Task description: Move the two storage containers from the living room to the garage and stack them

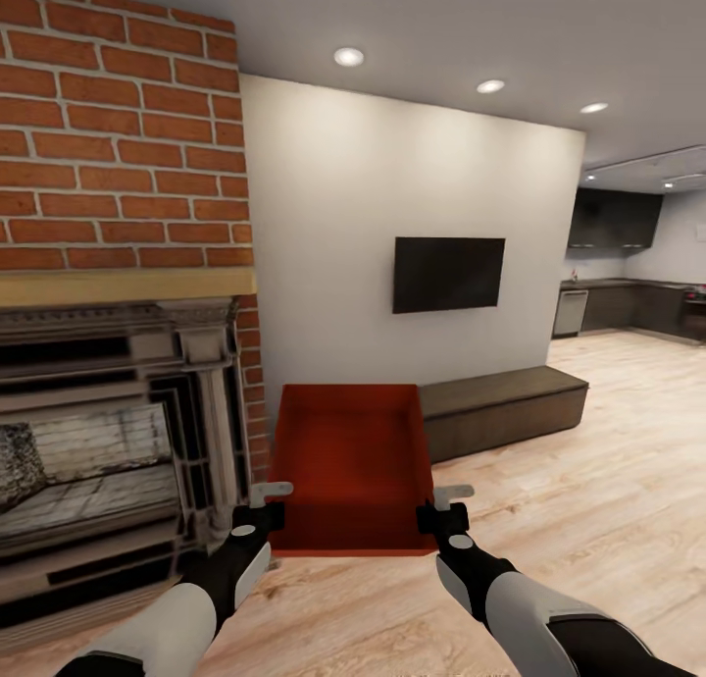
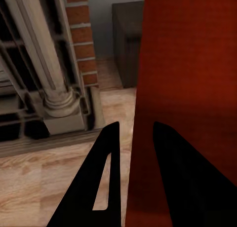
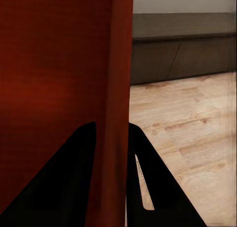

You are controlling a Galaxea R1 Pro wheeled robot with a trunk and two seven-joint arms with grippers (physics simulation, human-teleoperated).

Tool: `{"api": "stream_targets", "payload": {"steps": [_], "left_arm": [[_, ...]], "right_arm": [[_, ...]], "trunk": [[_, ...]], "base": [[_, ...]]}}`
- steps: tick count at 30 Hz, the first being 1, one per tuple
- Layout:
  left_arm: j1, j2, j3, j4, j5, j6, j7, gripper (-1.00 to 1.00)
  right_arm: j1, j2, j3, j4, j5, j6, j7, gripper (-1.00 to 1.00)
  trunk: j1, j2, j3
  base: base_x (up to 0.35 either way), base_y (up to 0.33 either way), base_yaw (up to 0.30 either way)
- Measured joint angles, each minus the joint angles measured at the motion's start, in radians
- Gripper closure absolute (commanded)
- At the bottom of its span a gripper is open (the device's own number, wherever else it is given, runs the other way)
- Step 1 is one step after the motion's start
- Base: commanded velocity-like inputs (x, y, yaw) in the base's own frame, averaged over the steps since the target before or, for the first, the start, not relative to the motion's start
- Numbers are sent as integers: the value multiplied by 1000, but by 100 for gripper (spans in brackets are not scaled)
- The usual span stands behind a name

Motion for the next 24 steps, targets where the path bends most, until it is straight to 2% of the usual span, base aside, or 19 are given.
{"api": "stream_targets", "payload": {"steps": [24], "left_arm": [[0,0,-1,0,0,-4,0,100]], "right_arm": [[0,0,1,0,-2,-5,-1,100]], "trunk": [[0,0,0]], "base": [[0,0,-279]]}}
